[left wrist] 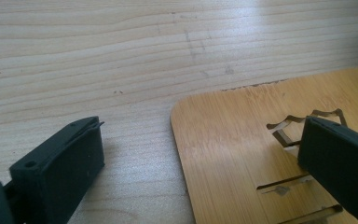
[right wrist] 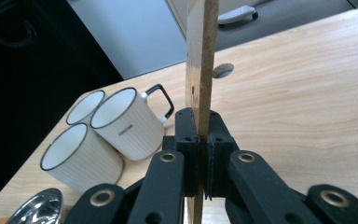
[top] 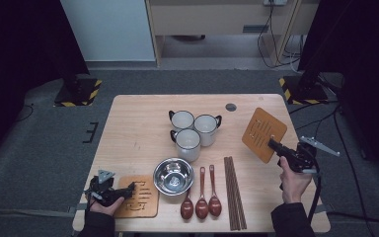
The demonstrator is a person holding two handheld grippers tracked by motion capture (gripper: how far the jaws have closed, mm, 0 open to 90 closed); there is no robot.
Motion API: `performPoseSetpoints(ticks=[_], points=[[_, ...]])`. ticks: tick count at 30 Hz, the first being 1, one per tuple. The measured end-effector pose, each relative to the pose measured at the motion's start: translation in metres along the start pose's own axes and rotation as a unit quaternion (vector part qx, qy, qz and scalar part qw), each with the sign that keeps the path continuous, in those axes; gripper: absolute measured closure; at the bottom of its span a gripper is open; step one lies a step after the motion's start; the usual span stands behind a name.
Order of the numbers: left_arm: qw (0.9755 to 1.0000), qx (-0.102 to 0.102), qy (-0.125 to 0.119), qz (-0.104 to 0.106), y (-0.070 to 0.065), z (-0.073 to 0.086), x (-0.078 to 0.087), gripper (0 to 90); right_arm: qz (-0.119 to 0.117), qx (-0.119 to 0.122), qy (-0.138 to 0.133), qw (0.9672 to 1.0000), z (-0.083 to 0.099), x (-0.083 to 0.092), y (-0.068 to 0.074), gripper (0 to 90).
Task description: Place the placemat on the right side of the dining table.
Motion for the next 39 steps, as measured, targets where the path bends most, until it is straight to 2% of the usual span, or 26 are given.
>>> performPoseSetpoints(ticks=[9,13,21,30,39], points=[[1.0,0.0,0.0,0.001,0.0,0.0,0.0,0.0,0.014,-0.008,0.001,0.9999,0.003,-0.006,-0.016,87.1],[1.0,0.0,0.0,0.0,0.0,0.0,0.0,0.0,0.023,-0.011,0.011,0.9996,0.008,-0.011,-0.021,87.0],[1.0,0.0,0.0,0.001,0.0,0.0,0.0,0.0,0.04,-0.004,0.016,0.9991,0.012,-0.015,-0.026,87.0],[1.0,0.0,0.0,0.0,0.0,0.0,0.0,0.0,0.05,-0.02,0.015,0.9984,0.013,-0.016,-0.035,87.0],[1.0,0.0,0.0,0.0,0.0,0.0,0.0,0.0,0.06,-0.015,0.02,0.9979,0.017,-0.02,-0.037,87.0]])
Point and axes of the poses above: each handheld gripper's, and its own axes: x roughly backward along the jaws, z roughly out of its underside, y roughly to its left, the point moved 2 cm from there along -x, roughly forward along the jaws, and after that the axes turned 15 degrees about -x, right-handed, at the moved point
